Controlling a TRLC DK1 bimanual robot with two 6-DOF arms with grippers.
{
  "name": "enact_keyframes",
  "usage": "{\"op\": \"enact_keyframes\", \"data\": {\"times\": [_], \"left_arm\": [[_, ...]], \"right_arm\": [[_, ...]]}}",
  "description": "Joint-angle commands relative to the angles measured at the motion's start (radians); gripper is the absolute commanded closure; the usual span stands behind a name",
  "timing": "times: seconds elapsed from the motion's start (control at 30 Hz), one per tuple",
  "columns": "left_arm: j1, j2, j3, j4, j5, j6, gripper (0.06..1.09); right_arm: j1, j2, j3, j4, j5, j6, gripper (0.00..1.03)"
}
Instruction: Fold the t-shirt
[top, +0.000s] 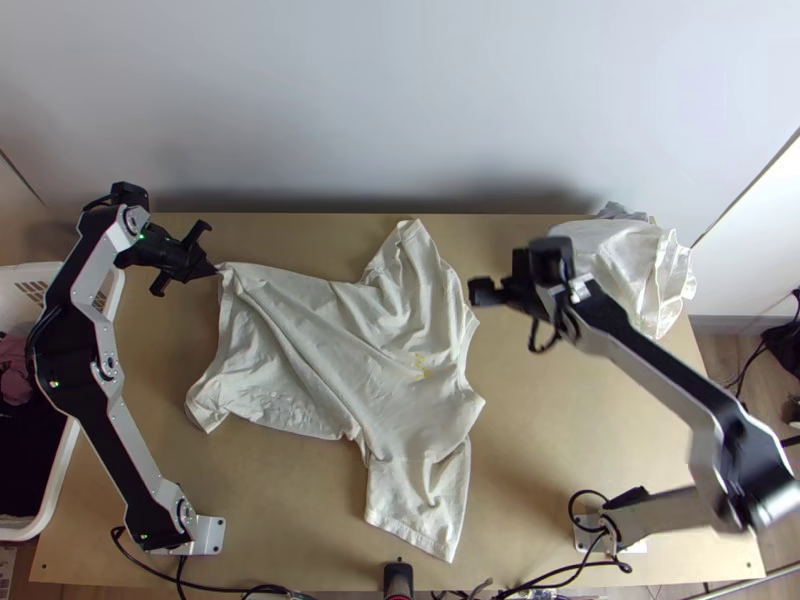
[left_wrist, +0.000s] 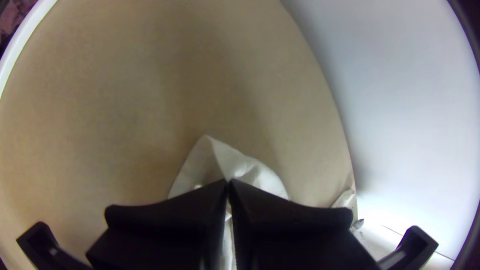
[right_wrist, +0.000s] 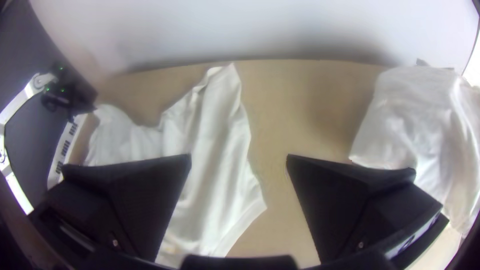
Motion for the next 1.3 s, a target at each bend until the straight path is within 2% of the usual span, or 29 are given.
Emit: {"op": "enact_keyframes", "data": {"times": [0.0,0.13,0.47,0.8,1.27], "left_arm": [[0.007,-0.003,-0.002,-0.007,0.005,0.04,0.95],[0.013,0.012,-0.002,-0.001,0.011,0.045,0.95],[0.013,0.051,0.001,0.023,0.011,0.048,0.95],[0.024,0.051,0.014,0.031,0.017,0.054,0.95],[0.032,0.068,0.012,0.037,0.017,0.071,0.95]], "right_arm": [[-0.059,0.284,0.219,0.046,0.018,0.016,0.14],[-0.041,0.376,0.307,0.028,0.018,0.013,0.14],[0.097,0.522,0.445,-0.01,0.019,0.005,0.14],[0.088,0.625,0.608,-0.059,0.021,-0.006,0.14],[0.069,0.737,0.716,-0.072,0.055,-0.036,0.14]]}}
